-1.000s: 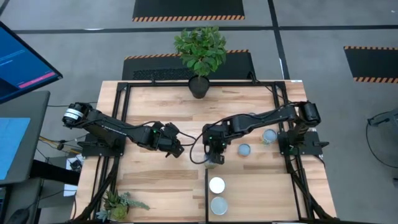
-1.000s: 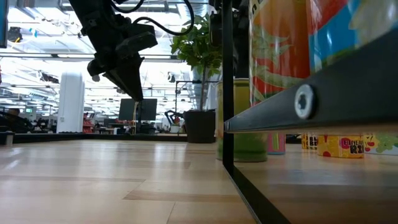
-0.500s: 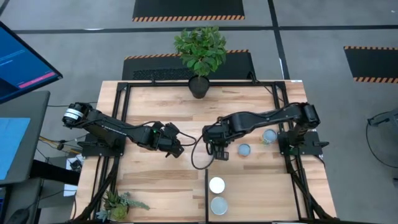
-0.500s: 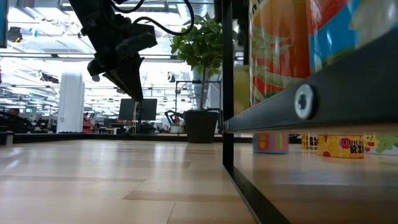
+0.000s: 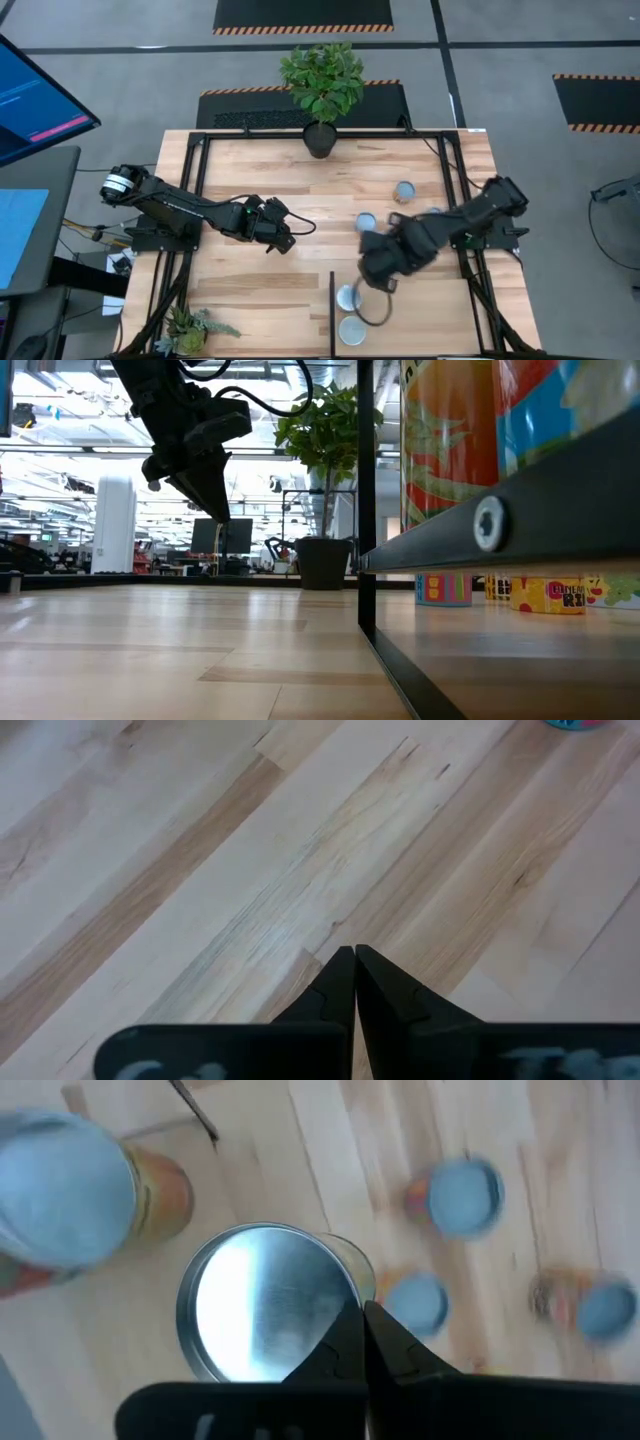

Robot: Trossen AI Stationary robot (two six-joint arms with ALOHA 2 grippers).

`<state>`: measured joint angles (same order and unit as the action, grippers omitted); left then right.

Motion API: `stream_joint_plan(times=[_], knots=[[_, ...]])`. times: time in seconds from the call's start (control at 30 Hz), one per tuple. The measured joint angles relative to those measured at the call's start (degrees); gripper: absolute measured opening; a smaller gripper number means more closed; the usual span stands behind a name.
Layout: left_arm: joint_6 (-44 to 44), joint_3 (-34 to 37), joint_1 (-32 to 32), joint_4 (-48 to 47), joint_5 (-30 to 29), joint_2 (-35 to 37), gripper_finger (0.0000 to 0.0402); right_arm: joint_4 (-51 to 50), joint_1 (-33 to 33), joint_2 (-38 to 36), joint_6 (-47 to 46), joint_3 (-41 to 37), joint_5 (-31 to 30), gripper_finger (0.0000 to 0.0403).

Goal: Pick and place cans onto a shelf
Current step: Put the canned pears on the shelf

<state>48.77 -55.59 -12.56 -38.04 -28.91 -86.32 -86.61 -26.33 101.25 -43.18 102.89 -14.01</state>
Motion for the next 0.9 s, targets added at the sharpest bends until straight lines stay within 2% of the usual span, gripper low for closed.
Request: stream_joint_plan(times=[0.2, 0.33, 0.53, 0.9], knots=[[-0.2, 0.0, 0.0, 0.2, -0.1, 0.0, 0.0000, -1.4, -8.7, -2.4, -18.1, 0.0, -2.0, 0.0002], [-0.5, 0.0, 0.0, 0.5, -0.3, 0.0, 0.0000, -0.3, -12.0, -2.6, -24.7, -0.4, -2.6, 0.0001], [-0.1, 0.0, 0.0, 0.6, -0.3, 0.0, 0.0000, 7.1, -13.7, -2.5, -30.6, -5.5, -3.0, 0.0001], [-0.1, 0.0, 0.0, 0.6, 1.5, 0.0, 0.0000, 15.9, -13.8, -3.5, -33.4, -12.1, -4.0, 0.0001]])
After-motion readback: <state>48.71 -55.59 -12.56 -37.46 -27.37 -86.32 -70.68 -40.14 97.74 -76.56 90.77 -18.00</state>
